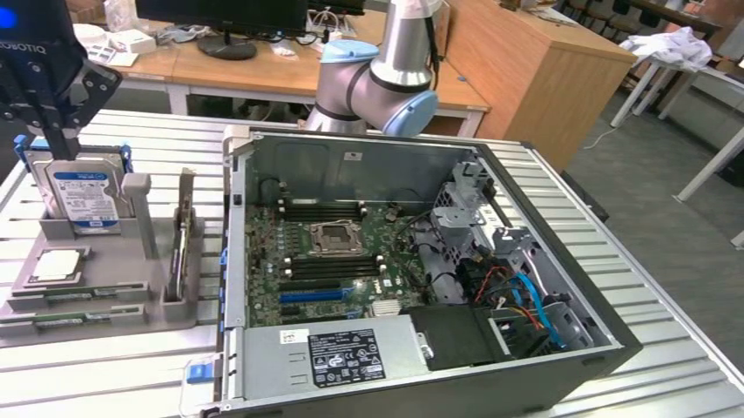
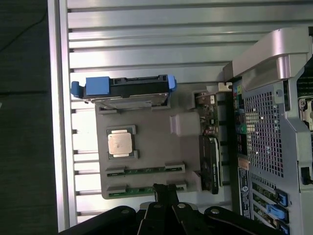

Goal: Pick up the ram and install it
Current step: 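Reach for the ram, then pick up the ram and move it above insertion slot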

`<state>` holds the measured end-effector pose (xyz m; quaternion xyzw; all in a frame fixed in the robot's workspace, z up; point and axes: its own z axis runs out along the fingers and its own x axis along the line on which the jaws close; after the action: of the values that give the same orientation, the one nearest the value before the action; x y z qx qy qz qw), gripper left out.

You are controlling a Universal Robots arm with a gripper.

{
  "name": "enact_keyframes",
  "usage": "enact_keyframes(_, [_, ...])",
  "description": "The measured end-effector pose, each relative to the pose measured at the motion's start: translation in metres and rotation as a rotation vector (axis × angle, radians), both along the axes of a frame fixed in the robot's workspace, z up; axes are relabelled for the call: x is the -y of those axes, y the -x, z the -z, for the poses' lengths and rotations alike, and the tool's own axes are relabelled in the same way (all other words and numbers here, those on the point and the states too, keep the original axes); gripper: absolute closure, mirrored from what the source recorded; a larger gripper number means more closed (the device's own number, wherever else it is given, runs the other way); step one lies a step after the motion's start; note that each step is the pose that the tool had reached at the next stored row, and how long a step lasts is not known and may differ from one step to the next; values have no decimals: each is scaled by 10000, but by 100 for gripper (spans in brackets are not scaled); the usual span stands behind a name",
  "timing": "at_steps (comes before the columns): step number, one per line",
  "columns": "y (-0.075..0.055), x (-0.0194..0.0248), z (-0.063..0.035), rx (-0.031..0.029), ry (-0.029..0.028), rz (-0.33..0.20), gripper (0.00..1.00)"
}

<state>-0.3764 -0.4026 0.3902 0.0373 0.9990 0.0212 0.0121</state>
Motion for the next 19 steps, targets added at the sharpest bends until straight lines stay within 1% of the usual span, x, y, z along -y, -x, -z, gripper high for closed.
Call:
enact_keyframes(6, [1, 56, 0, 1, -1, 0, 89])
enact_keyframes(19, [1, 58, 0, 1, -1, 0, 89])
